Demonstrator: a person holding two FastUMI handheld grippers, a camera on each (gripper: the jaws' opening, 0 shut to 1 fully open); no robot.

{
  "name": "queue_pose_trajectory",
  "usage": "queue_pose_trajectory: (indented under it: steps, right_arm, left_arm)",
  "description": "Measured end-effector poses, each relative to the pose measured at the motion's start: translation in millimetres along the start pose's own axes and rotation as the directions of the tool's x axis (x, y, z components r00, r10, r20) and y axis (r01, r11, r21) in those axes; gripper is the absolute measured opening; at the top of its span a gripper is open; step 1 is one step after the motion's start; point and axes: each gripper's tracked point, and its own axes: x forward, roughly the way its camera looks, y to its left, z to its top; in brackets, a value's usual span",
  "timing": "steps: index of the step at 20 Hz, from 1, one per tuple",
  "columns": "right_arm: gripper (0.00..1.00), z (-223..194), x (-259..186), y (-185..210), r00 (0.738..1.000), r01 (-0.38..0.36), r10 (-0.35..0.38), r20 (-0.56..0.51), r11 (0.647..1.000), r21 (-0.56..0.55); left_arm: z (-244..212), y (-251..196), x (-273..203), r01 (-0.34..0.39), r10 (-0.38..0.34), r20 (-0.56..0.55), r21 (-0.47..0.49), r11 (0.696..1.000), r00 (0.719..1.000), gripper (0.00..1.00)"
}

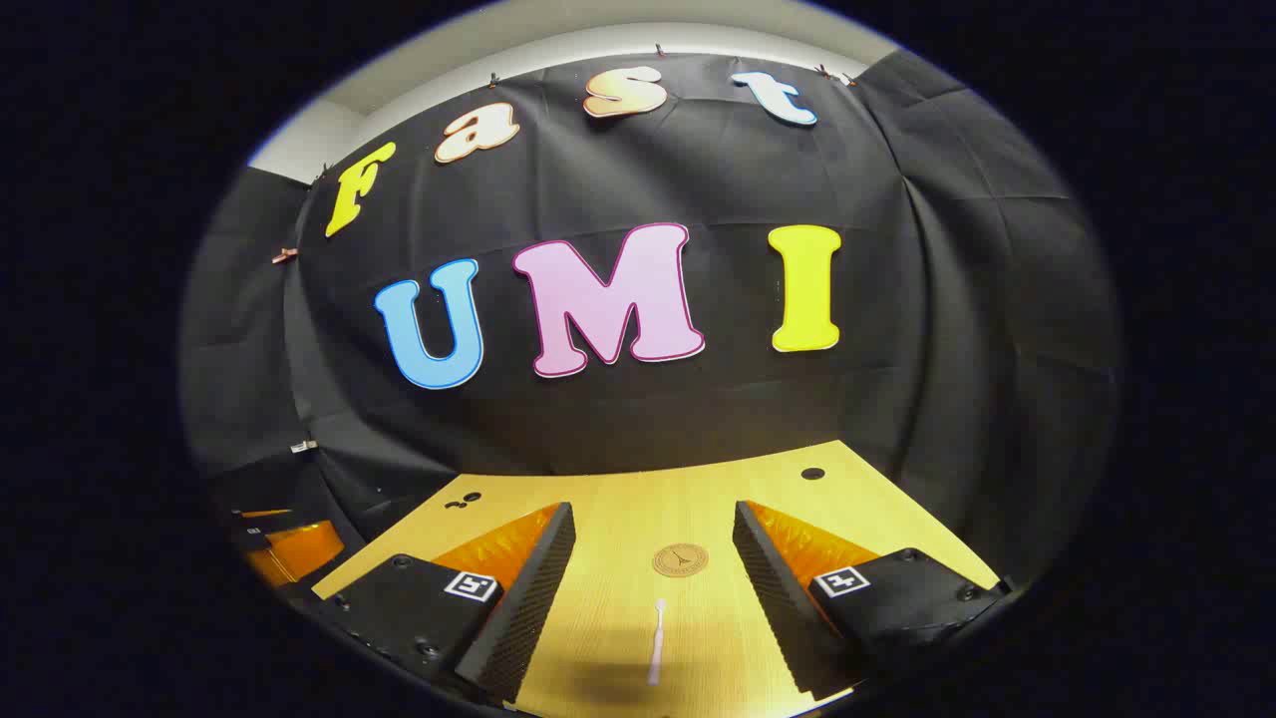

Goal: Put the toothbrush and toothpaste on the desktop into the cup, then pick up the cup and place it on the coaster on the desktop.

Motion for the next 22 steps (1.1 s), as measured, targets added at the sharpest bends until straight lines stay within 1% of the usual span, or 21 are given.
queue_pose_trajectory:
  steps: [3, 6, 8, 12, 19, 22]
  right_arm:
    - [0.98, -1.2, 10.0, -11.2, 1.0, 0.005, -0.005, -0.007, 1.0, 0.011]
    - [0.98, -2.3, 17.5, -22.3, 1.0, 0.019, -0.019, -0.012, 1.0, 0.018]
    - [0.98, -3.1, 21.1, -31.0, 0.999, 0.035, -0.035, -0.013, 0.999, 0.026]
    - [0.98, -10.1, 28.5, -39.6, 0.998, 0.051, -0.05, -0.038, 0.999, 0.02]
    - [0.98, -12.4, 41.6, -42.5, 0.998, 0.039, -0.039, -0.046, 0.999, -0.005]
    - [0.98, -13.7, 46.7, -39.9, 0.998, 0.014, -0.015, -0.054, 1.0, -0.016]
  left_arm:
    - [-4.4, -1.8, 16.8, -0.012, 0.012, -0.016, 0.025, 1.0, 1.0, 0.98]
    - [-4.0, -1.0, 32.2, -0.019, 0.02, -0.024, 0.008, 1.0, 1.0, 0.98]
    - [-7.5, -0.5, 39.0, -0.022, 0.023, -0.032, 0.022, 1.0, 0.999, 0.98]
    - [-11.6, -8.3, 45.7, 0.001, 0.001, -0.04, 0.036, 0.999, 0.999, 0.97]
    - [-25.8, -7.5, 58.3, 0.01, -0.008, -0.073, 0.03, 0.999, 0.997, 0.98]
    - [-31.9, -3.3, 65.0, 0.016, -0.012, -0.09, 0.043, 0.999, 0.996, 0.98]
